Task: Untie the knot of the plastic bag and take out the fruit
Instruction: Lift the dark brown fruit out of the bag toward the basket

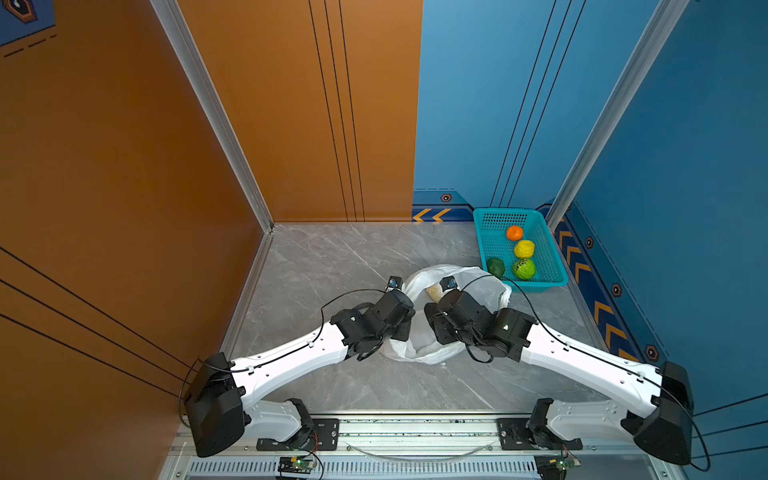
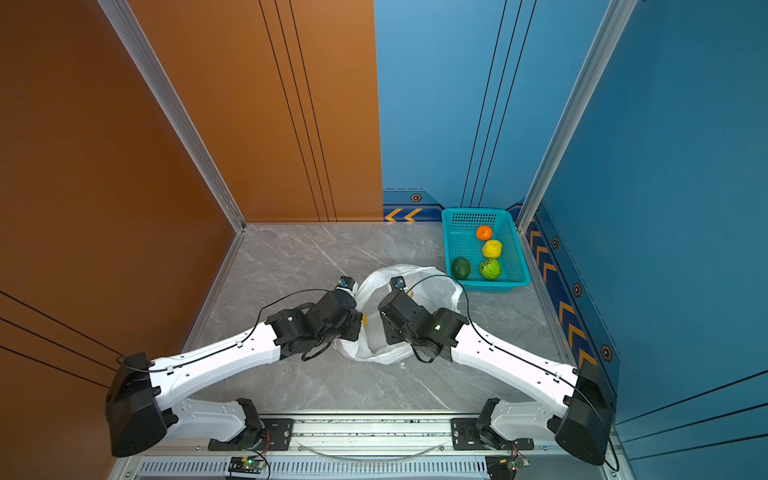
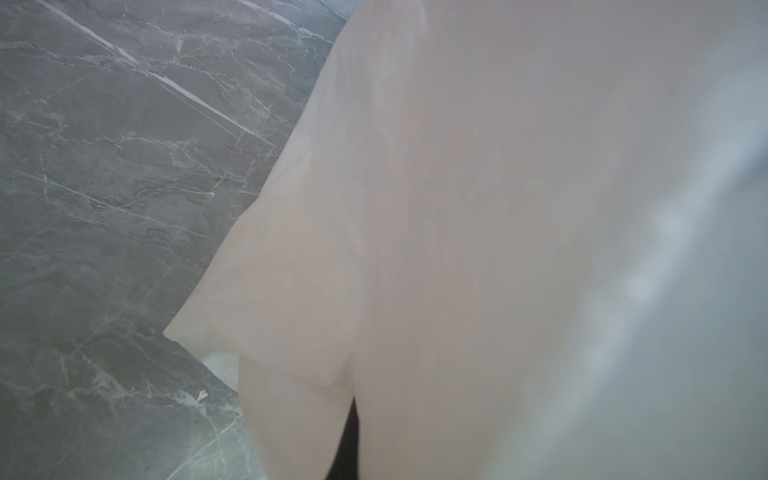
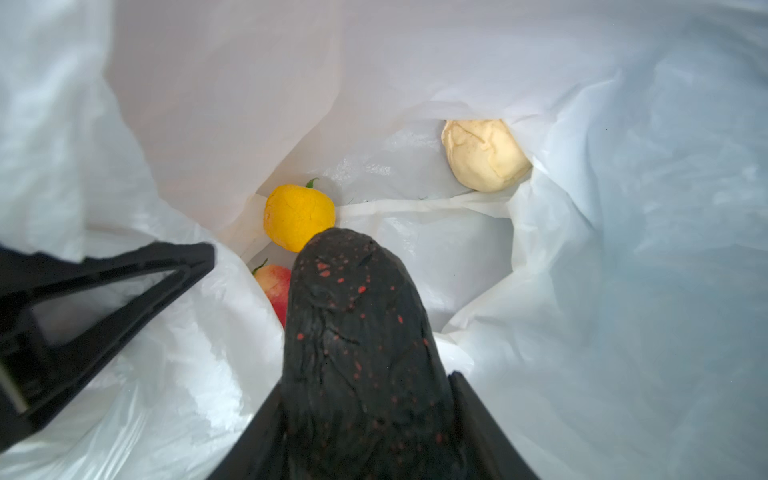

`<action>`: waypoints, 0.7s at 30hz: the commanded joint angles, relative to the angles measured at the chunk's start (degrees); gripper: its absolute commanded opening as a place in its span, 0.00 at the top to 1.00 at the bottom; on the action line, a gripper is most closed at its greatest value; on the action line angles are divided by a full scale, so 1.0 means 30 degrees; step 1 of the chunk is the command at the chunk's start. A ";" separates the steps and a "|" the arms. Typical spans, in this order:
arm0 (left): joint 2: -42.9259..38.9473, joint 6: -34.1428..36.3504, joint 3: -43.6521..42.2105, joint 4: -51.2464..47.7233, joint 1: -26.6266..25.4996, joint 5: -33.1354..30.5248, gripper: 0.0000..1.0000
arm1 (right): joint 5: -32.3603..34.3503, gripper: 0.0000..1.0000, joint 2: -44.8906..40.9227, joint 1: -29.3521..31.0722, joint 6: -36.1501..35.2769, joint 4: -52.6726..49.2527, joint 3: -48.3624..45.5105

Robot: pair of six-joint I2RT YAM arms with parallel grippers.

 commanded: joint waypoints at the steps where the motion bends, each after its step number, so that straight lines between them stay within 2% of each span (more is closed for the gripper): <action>1: -0.0027 0.0323 0.0466 -0.0180 0.0115 0.0362 1.00 | 0.0100 0.62 -0.1090 -0.0045 0.0384 -0.2949 0.1319; 5: 0.0145 0.0434 0.0608 -0.0184 0.0130 0.0570 1.00 | 0.0041 0.62 -0.1796 -0.0723 -0.0434 -0.4724 0.3252; 8: 0.0381 0.0485 0.0760 -0.0202 0.0029 0.0870 1.00 | -0.0528 0.62 -0.2097 -0.2522 -0.1318 -0.5423 0.4681; 14: 0.0395 0.0580 0.0777 -0.0196 -0.0236 0.1160 1.00 | -0.3060 0.62 -0.1725 -0.8782 -0.3275 -0.5451 0.7398; 21: 0.0041 0.0609 0.0720 -0.0213 -0.0310 0.2022 1.00 | -0.5367 0.61 0.0946 -1.5167 -0.4423 -0.4393 0.9352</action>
